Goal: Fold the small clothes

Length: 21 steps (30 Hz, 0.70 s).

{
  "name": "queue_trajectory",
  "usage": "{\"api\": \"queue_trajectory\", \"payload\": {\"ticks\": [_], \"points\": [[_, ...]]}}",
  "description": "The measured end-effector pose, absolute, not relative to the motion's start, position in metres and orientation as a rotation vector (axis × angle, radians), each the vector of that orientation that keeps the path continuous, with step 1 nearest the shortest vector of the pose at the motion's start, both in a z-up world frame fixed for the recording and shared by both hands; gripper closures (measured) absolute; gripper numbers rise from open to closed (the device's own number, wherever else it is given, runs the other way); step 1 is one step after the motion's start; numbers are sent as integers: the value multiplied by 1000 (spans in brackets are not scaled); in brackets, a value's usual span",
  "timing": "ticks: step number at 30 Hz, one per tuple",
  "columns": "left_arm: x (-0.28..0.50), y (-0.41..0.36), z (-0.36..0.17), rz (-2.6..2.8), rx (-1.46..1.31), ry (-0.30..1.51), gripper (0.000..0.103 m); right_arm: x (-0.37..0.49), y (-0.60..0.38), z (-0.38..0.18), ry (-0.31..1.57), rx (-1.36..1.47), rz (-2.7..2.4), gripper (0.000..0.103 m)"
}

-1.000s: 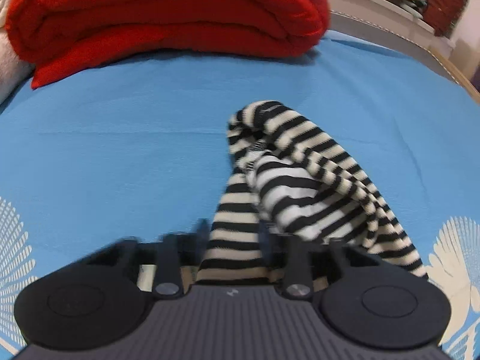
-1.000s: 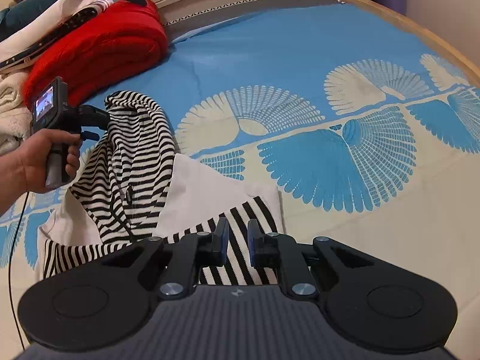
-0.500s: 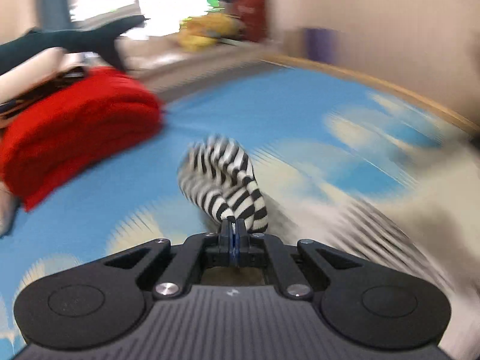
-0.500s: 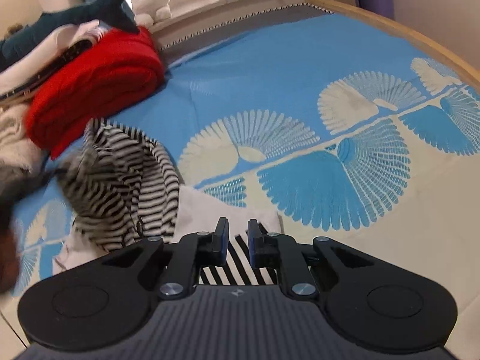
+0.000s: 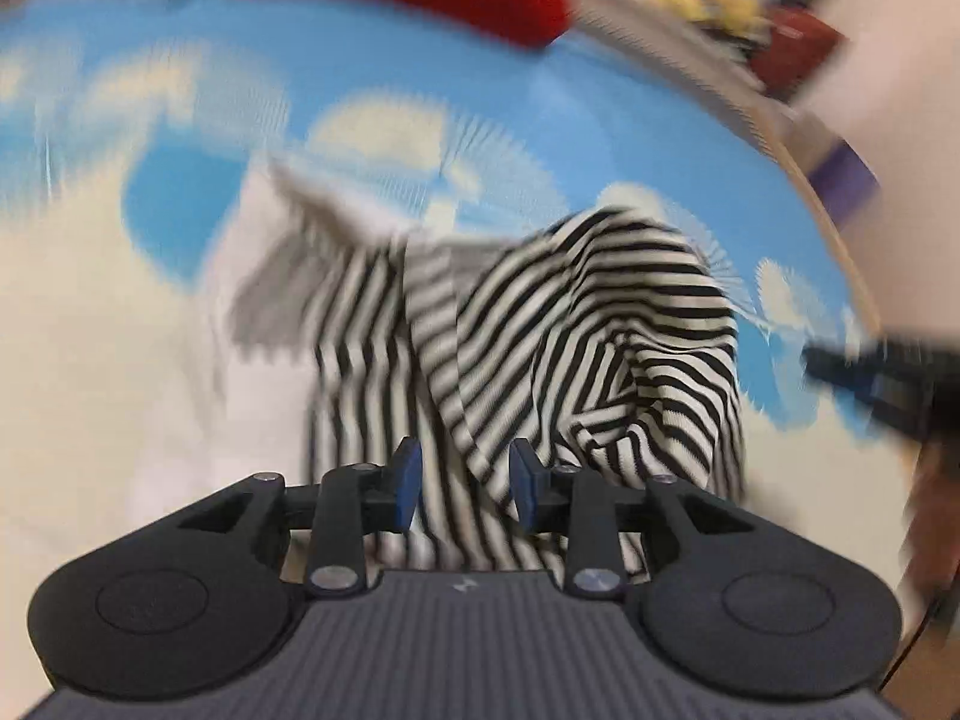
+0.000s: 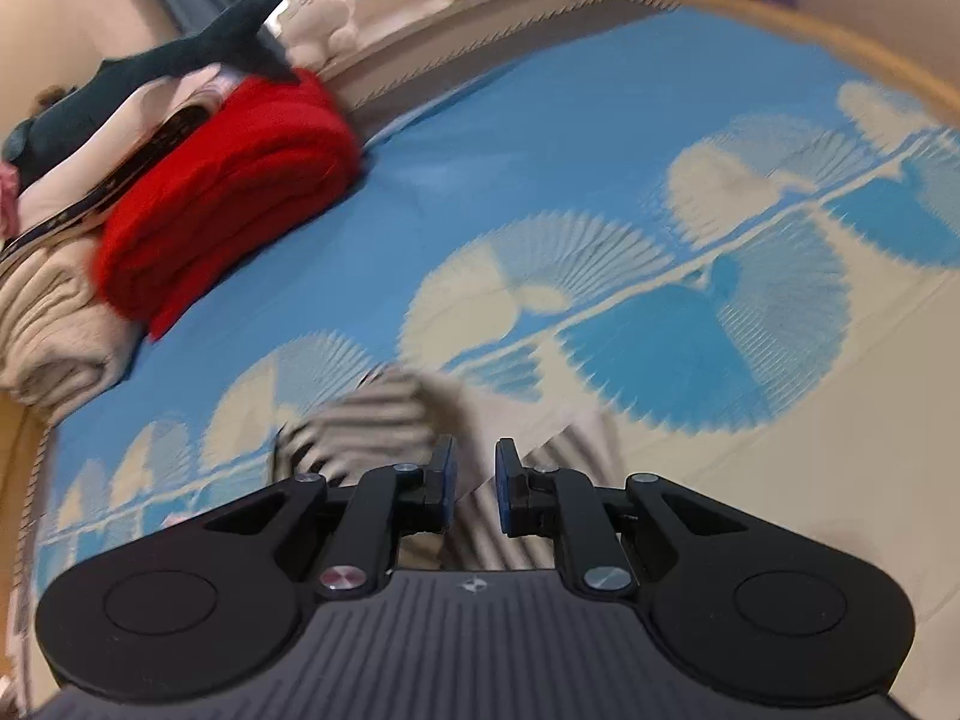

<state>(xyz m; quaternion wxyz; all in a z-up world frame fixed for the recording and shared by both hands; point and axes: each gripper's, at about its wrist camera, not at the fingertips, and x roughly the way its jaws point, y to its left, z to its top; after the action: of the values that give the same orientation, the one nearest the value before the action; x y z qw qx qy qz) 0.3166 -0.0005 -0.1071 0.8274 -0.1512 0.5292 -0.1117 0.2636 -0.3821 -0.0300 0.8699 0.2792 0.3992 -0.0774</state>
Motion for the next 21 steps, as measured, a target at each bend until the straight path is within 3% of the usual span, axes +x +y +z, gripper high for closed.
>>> {"api": "queue_trajectory", "payload": {"ticks": [5, 7, 14, 15, 16, 17, 18, 21], "points": [[334, -2, -146, -169, -526, 1251, 64, 277, -361, -64, 955, 691, -54, 64], [336, -5, -156, -147, -537, 1277, 63, 283, -354, -72, 969, 717, -47, 59], [332, -27, -168, -199, -481, 1295, 65, 299, -338, -99, 1039, 733, -78, 57], [333, -27, -169, -181, -454, 1294, 69, 298, -336, -100, 1042, 719, -86, 60], [336, -25, -168, -173, -458, 1289, 93, 297, -335, -98, 1033, 706, -88, 75], [337, -21, -164, -179, -474, 1280, 102, 295, -334, -94, 1021, 693, -86, 95], [340, -15, -155, -194, -496, 1247, 102, 292, -336, -89, 1005, 684, -80, 100], [343, 0, -110, -207, -421, 1040, 102, 280, -345, -57, 906, 697, -26, 101]]}}
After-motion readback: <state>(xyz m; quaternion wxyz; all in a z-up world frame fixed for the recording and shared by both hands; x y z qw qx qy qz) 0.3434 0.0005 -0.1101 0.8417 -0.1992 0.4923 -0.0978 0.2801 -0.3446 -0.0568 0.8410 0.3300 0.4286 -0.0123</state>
